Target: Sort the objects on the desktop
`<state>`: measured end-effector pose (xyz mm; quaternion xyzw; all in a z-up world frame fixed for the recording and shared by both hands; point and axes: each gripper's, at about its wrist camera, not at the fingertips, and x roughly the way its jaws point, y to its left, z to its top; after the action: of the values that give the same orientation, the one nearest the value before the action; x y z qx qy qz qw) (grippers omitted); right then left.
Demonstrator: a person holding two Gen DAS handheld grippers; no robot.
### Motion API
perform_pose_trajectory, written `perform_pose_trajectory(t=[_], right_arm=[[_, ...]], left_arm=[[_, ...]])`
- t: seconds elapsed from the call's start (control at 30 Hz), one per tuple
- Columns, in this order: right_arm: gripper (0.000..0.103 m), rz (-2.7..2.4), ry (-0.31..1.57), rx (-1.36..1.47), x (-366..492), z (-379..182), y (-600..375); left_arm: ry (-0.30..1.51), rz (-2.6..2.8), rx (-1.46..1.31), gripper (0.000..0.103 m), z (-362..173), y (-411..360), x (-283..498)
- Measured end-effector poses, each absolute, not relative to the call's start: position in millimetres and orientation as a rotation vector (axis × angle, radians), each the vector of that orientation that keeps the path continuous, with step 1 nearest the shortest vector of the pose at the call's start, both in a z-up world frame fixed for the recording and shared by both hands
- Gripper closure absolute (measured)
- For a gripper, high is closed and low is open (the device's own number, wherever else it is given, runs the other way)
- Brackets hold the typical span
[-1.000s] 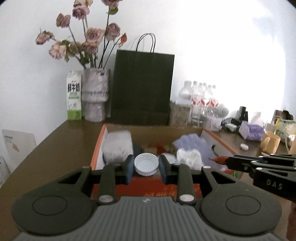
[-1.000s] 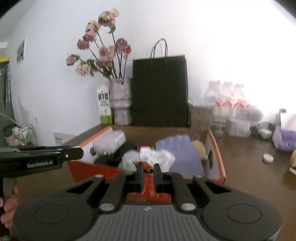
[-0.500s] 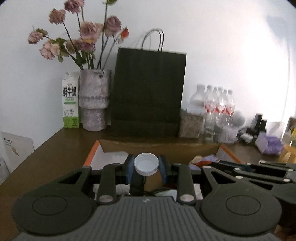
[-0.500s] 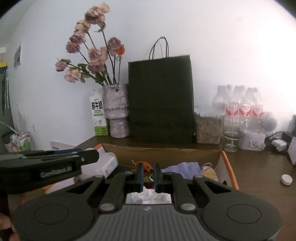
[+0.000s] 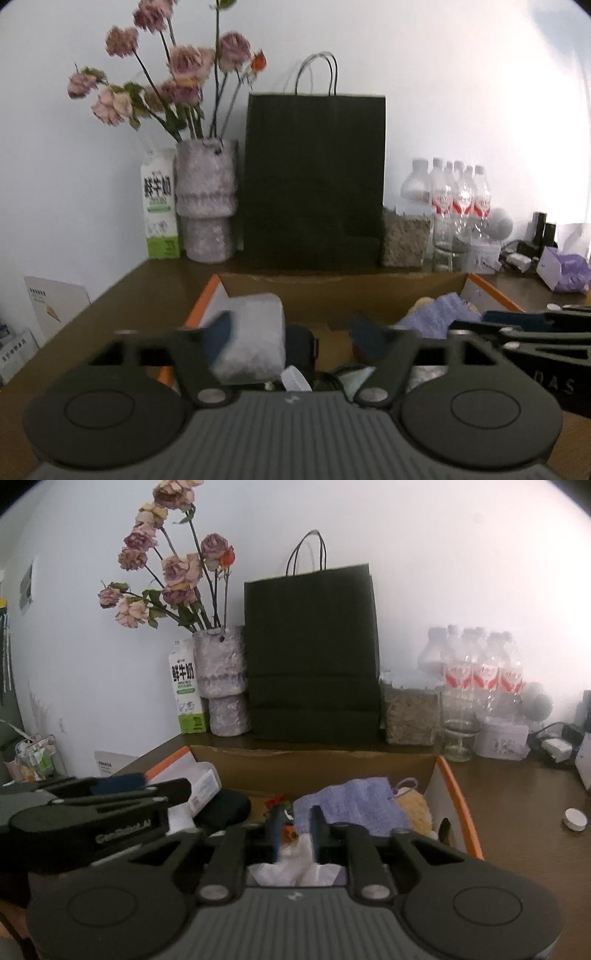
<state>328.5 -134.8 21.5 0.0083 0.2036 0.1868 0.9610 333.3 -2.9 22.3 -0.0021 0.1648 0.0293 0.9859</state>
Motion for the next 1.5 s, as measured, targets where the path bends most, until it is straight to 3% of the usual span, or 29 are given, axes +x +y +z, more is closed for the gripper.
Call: perform_pose_trajectory(t=[0.03, 0.1, 0.13, 0.17, 0.8, 1.5], right_arm=[[0.046, 0.376, 0.396, 0.013, 325.2, 23.6, -134.9], [0.016, 0.350, 0.356, -0.002, 318.0, 27.7, -135.8], [0.011, 0.338, 0.342, -0.005, 315.8, 29.7, -137.1], [0.000, 0.331, 0.333, 0.000, 313.8, 31.2, -139.3], [0.000, 0.313, 0.332, 0.000, 293.9, 54.4, -144.2], [0.000, 0.319, 0.384, -0.005, 143.0, 71.6, -156.3]], left_arm=[[0.313, 0.074, 0.001, 0.018, 24.2, -3.5, 329.0], [0.286, 0.121, 0.005, 0.003, 28.3, -2.2, 324.5], [0.272, 0.139, -0.001, 0.000, 29.7, -0.6, 322.5], [0.267, 0.141, -0.009, 0.000, 30.6, 0.6, 321.2], [0.270, 0.102, -0.043, 0.000, 52.6, 1.2, 300.5], [0.341, 0.014, -0.017, 0.000, 68.8, 1.9, 156.3]])
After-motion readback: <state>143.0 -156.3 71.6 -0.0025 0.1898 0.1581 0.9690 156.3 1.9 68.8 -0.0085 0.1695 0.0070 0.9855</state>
